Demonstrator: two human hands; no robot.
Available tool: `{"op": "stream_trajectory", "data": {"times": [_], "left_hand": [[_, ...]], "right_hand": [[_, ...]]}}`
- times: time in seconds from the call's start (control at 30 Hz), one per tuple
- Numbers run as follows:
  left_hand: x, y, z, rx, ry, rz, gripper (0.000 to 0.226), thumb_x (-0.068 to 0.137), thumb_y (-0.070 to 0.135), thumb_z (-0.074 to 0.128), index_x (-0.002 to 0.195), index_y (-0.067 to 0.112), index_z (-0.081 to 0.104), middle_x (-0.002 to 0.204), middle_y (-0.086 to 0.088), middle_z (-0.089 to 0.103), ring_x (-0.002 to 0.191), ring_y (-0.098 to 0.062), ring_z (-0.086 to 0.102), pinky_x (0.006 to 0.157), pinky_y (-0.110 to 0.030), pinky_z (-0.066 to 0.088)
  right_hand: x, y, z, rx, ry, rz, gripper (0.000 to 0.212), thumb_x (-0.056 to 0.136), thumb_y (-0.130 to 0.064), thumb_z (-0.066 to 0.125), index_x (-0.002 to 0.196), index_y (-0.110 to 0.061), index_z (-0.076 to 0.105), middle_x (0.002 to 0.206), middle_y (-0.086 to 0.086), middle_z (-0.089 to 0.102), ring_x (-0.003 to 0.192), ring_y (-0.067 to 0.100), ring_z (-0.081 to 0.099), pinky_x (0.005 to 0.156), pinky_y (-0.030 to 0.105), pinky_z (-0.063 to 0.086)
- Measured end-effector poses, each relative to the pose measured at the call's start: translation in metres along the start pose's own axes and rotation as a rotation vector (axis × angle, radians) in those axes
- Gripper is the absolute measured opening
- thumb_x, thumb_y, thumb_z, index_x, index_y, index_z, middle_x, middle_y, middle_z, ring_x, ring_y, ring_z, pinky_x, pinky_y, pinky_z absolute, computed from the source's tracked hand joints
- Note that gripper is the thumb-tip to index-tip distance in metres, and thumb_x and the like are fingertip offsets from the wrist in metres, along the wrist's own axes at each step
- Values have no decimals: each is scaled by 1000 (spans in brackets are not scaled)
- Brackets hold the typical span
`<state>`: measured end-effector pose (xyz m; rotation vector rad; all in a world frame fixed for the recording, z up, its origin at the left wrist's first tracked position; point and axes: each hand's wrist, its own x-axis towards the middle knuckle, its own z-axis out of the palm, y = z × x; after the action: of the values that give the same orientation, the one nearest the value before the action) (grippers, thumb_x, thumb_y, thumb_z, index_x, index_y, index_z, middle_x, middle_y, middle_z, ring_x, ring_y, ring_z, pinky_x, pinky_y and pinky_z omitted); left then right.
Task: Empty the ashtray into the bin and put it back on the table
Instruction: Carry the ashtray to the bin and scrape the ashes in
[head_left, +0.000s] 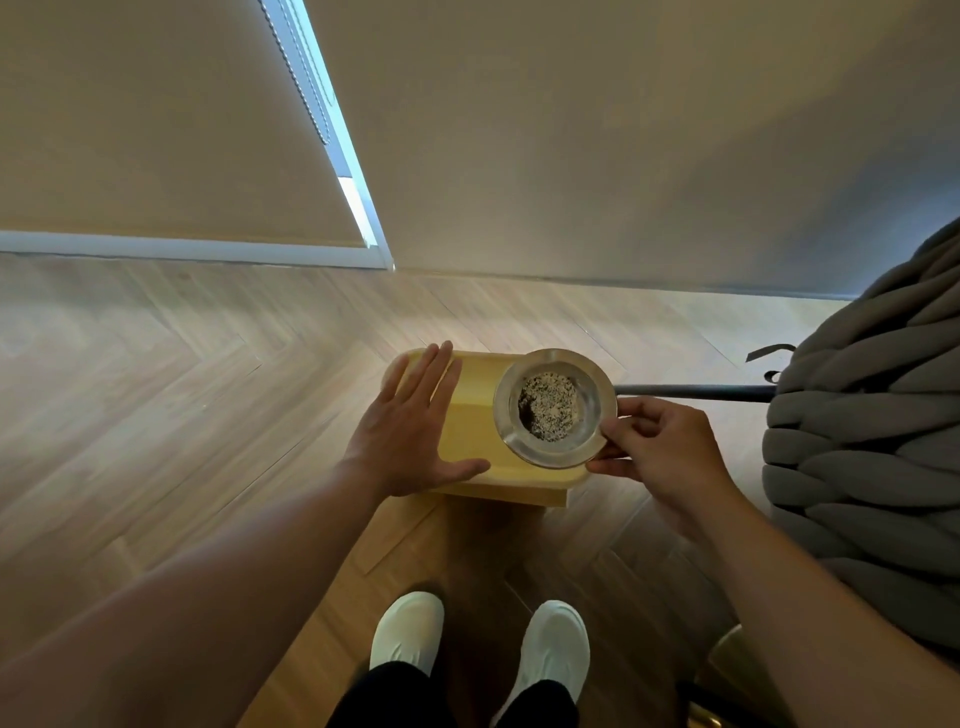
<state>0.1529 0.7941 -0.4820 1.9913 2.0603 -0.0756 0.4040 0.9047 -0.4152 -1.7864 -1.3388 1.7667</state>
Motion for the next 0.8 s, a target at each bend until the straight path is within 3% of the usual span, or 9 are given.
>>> {"op": "stream_trajectory", "data": {"times": [0.17,0.33,0.63,0.8], "left_hand": [[3,-4,12,30,22,1,122,75,93,26,154,1,13,165,-18,6,153,-29,1,120,-56,14],[1,-5,20,49,46,23,122,75,92,28,153,-1,14,164,-18,7,153,-30,3,119,-58,14],[2,-5,24,53,90,33,122,76,91,29,153,-2,16,164,-19,9,153,-30,4,120,-57,14],[1,-7,26,62,91,26,122,76,91,28,153,-2,15,164,-18,8,153,-30,4,120,-57,14]], "right_hand": [[9,7,6,-15,7,-27,22,90,-4,68,112,-8,67,94,13,76,72,24,76,66,39,63],[10,7,11,-62,49,-126,16,87,-5,71,97,-17,66,85,4,76,69,19,76,58,25,61],[11,9,25,-299,126,-463,12,87,-11,73,91,-19,66,86,-1,74,71,9,74,65,17,59],[0,18,36,-594,91,-811,9,87,-9,73,95,-8,71,88,3,74,76,5,65,70,5,50]]}}
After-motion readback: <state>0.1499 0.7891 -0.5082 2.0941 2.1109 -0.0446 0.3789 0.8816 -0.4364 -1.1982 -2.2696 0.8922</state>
